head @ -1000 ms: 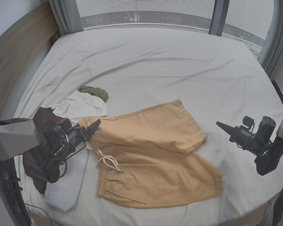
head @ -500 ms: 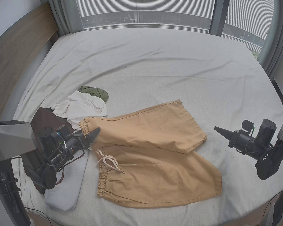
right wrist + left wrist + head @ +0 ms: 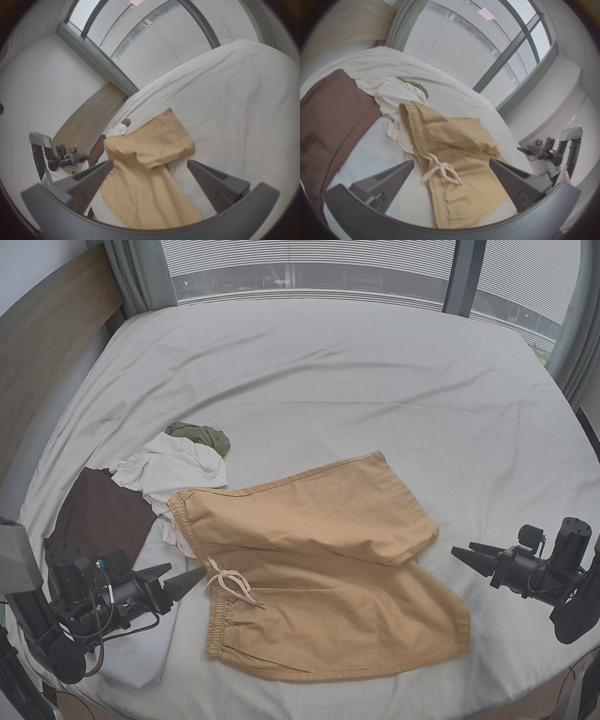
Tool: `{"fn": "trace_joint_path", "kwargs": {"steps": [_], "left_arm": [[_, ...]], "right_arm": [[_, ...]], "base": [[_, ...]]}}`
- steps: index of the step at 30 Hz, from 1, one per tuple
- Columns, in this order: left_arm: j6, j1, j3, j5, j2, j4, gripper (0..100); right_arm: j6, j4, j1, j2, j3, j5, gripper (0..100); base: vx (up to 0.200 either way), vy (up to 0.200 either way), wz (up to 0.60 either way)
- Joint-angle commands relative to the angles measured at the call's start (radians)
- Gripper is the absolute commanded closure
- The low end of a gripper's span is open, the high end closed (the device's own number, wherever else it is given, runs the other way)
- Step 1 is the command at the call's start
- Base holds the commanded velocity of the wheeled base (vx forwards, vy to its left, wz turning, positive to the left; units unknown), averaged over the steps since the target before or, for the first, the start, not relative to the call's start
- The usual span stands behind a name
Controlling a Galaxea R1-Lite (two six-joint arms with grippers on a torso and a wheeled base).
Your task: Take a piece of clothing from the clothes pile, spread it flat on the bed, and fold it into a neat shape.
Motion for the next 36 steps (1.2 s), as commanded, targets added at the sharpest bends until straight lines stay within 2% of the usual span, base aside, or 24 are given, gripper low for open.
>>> {"fn": "trace_joint_path", "kwargs": {"steps": [1,6,11,18,30,36], "left_arm": [[0.022,0.001,0.064,-0.041,-0.049,0.001,0],[0.044,-0.011,0.078,-0.064,-0.023,0.001,0],[0.052,-0.011,0.071,-0.061,0.057,0.000,0],[0.186,-0.003,0.069,-0.061,0.189,-0.002,0],[0.191,-0.014,0.087,-0.064,0.246,-0.002,0],[0.191,-0.048,0.087,-0.062,0.272,-0.002,0]], "right_arm": [[-0.027,0.000,-0.022,0.004,0.060,0.002,0],[-0.028,0.001,-0.065,0.075,0.070,0.003,0],[-0.028,0.001,-0.073,0.139,0.107,0.003,0],[-0.028,0.000,-0.074,0.205,0.127,0.003,0],[-0.030,0.000,-0.051,0.274,0.156,0.006,0],[-0.022,0.000,-0.031,0.286,0.149,0.017,0]], "base": [[0.000,0.000,0.00],[0.000,0.000,0.00],[0.000,0.000,0.00],[0.000,0.000,0.00],[0.000,0.000,0.00],[0.000,0.000,0.00]]}}
